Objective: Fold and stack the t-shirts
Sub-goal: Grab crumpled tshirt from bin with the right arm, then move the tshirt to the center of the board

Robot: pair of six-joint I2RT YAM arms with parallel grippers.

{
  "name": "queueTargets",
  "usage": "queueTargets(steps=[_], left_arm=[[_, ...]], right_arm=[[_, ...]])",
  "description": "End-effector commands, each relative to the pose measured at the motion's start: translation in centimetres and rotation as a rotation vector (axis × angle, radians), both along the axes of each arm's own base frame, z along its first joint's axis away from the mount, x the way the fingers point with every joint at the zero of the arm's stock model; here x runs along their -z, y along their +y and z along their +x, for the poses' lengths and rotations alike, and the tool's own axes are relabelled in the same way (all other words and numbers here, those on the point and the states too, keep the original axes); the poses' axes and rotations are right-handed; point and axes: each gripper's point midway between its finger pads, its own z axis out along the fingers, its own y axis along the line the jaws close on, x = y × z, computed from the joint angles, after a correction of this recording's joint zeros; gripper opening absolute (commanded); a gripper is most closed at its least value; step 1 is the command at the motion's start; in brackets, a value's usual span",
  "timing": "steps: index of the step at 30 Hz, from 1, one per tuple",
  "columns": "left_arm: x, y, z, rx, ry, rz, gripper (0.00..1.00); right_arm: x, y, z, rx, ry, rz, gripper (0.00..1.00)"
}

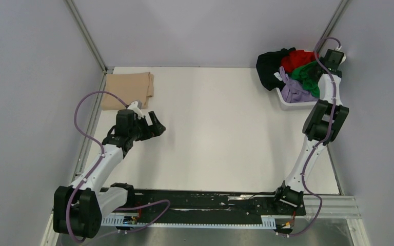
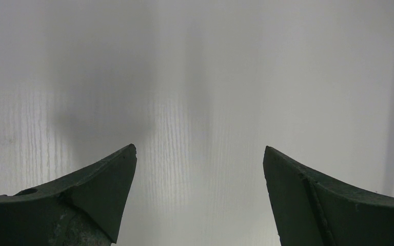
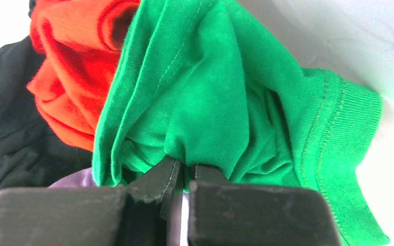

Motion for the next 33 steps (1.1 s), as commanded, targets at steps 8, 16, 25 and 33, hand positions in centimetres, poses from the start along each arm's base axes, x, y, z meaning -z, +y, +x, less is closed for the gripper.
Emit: queueTargets(steps=[8,16,25,33], left_arm=[[-3.5,-0.1,0.8,-0.001,-0.123,-0.020,1.00],[-4.3,0.0,0.2,-0.007,-0.146,-0.028,1.00],[-5.6,0.1,-0.6,-0.009,-0.180,-0.033,1.00],[-6.0,0.0,-0.9,-0.005,-0.188,-0.045,1.00]], right_arm=[[-25.0,-0.5,-5.8,0.089,-0.381,-0.273,0.00],[-37.8,2.3,-12.2,0.100,-0.640,-0.357,0.00],[-48.7,9.1,-18.7,-0.089,-0.923,-0.392,0.00],[-50.7,20.4,-23.6,-0.562,-1.062,-0.091,0.00]])
